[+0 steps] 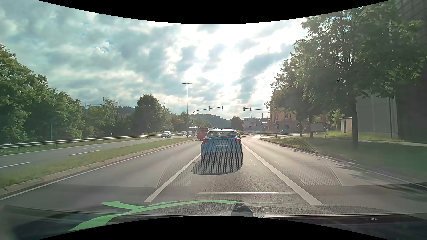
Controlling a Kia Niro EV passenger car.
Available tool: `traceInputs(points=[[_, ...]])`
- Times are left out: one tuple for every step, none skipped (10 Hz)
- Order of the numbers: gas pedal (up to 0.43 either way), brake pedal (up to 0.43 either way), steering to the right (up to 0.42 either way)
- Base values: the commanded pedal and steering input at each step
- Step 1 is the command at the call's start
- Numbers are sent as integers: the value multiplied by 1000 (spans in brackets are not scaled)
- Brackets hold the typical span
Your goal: Follow the waypoints while adhering to traffic rules and regulations
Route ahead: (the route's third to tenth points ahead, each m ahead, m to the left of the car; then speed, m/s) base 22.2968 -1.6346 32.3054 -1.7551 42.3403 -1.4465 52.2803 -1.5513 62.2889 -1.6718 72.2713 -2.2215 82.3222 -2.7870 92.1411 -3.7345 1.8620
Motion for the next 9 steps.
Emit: traceInputs(points=[[0, 104, -4], [0, 140, -4], [0, 189, -4], [0, 207, -4], [0, 189, -4], [0, 122, -4], [0, 49, -4], [0, 43, -4], [0, 55, -4]])
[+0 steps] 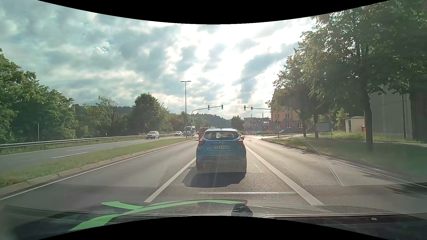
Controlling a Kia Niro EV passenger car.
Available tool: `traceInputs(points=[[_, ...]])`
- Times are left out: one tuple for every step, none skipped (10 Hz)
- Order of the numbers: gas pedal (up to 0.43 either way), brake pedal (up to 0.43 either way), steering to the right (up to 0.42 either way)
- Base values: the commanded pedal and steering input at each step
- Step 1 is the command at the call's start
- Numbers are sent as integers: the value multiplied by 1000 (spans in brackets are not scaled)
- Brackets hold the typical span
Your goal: Follow the waypoints while adhering to traffic rules and regulations
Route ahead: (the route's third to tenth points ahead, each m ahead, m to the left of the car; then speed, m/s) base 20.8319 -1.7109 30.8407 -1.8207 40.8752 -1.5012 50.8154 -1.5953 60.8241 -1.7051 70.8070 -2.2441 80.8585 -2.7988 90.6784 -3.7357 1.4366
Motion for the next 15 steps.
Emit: traceInputs(points=[[0, 79, -4], [0, 134, -4], [0, 152, -4], [0, 165, -4], [0, 165, -4], [0, 146, -4], [0, 165, -4], [0, 165, -4], [0, 152, -4], [0, 140, -4], [0, 134, -4], [0, 110, -4], [0, 55, -4], [0, 30, -4], [0, 18, -4]])
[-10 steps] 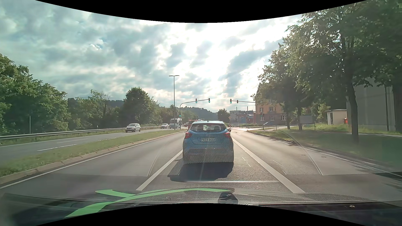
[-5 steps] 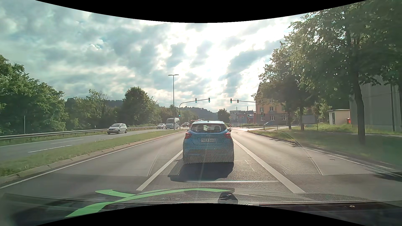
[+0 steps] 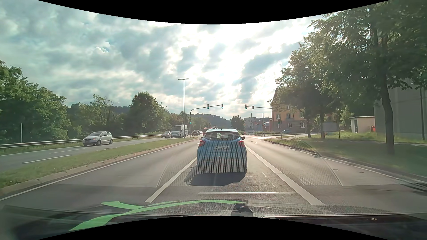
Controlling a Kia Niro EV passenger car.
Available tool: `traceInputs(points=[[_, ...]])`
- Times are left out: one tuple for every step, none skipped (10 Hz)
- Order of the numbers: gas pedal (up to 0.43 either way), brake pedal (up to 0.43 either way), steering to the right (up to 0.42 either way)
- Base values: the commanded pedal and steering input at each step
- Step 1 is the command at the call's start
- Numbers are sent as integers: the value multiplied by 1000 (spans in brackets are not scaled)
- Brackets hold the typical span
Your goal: Follow the waypoints while adhering to traffic rules and regulations
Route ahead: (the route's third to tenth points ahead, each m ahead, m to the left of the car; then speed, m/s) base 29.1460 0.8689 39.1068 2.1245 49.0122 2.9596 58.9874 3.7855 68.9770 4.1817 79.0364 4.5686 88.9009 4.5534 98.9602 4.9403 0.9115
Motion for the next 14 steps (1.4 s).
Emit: traceInputs(points=[[0, 0, -4], [0, 0, -4], [0, 0, -4], [0, 0, -4], [0, 0, -4], [0, 0, -4], [0, 0, -4], [0, 0, -4], [0, 0, -3], [0, 0, -4], [0, 0, -4], [0, 0, -4], [0, 0, -3], [0, 0, -3]])
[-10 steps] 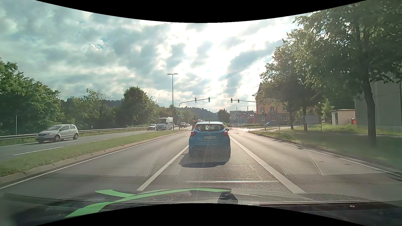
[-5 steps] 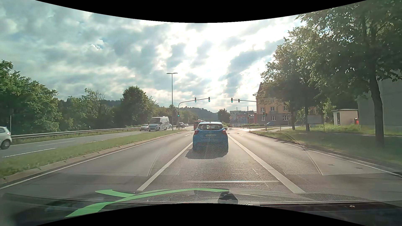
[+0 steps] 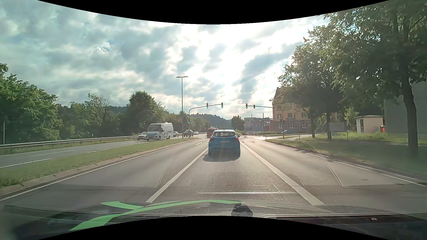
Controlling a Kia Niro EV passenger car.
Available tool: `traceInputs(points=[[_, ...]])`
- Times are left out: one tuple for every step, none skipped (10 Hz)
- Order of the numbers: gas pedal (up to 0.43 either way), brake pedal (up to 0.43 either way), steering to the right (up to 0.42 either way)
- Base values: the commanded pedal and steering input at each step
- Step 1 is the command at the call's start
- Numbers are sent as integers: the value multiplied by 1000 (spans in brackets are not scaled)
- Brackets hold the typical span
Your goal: Follow the waypoints while adhering to traffic rules and regulations
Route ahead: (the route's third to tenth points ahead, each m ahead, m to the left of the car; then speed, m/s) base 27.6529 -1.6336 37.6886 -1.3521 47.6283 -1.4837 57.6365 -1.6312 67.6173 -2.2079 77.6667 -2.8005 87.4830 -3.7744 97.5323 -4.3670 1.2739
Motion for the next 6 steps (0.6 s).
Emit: traceInputs(points=[[8, 0, -2], [87, 0, -2], [118, 0, 0], [130, 0, 2], [138, 0, 2], [138, 0, 2]])
